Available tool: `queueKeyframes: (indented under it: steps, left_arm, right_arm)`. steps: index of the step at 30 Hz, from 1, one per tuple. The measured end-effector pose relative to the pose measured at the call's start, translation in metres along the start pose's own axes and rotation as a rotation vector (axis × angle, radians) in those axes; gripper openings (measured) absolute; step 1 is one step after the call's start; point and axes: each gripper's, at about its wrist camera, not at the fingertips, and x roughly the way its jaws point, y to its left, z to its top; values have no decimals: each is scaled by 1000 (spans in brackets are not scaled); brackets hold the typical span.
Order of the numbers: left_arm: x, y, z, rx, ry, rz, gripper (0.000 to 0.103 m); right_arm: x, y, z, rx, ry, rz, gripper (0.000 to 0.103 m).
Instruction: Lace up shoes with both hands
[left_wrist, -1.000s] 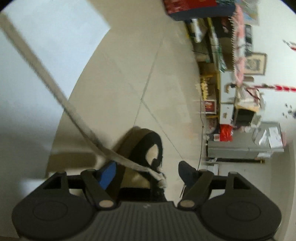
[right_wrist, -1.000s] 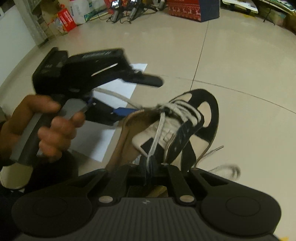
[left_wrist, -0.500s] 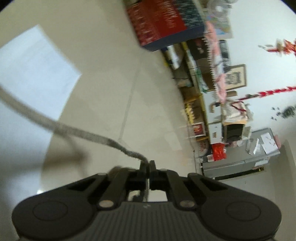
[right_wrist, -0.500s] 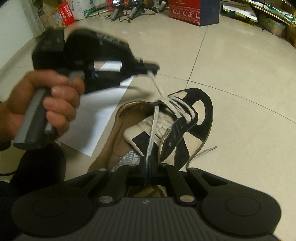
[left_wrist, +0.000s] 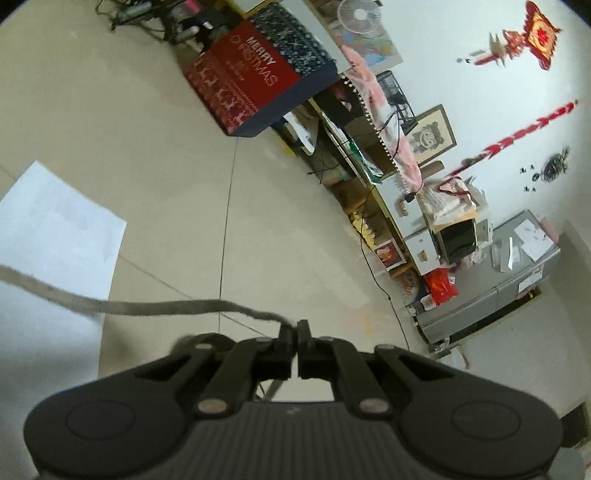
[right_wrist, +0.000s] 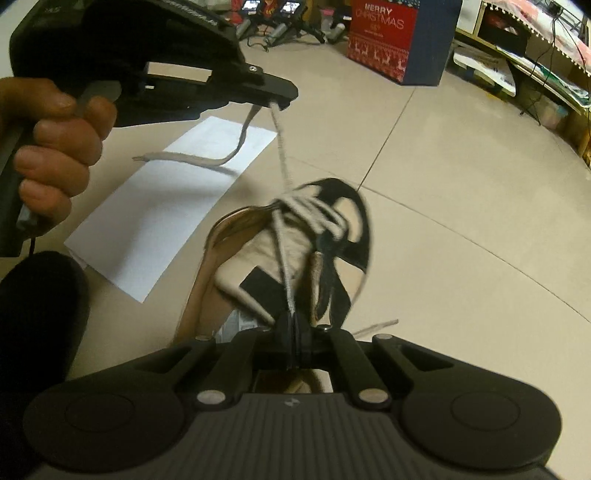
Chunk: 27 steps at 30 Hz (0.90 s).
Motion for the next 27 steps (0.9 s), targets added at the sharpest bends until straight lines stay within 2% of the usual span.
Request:
queueKeyframes:
  steps: [2,5,10,12,17,22,24,27]
  left_arm:
    - [6,-4,2,19,9,-7,2]
    - [11,-15,2,80,25,-37,2]
    - [14,-42,4,222,29,-101,2]
    - [13,-54,6,285,17,-125,3]
    - [13,-75,26,321,-39,-165,2]
    - [2,-101,61,350,-126,-207,2]
    - [-4,-117,77,401,-150,-221,2]
    - [-11,-151,93,558,-162,-229,2]
  right_arm:
    - [2,-7,1,58,23,89,4]
    - [-4,-22,2,132,19,149,4]
    - [-38,-68,14,311,-116,200,9]
    - [-49,-84,18,358,-171,161,21]
    - [-57,-110,19,449,-209,107,22]
    - [-57,-101,17,436,-221,137,22]
    - [-59,-97,19,424,-232,137,22]
    - [-64,-97,20,420,-254,135,22]
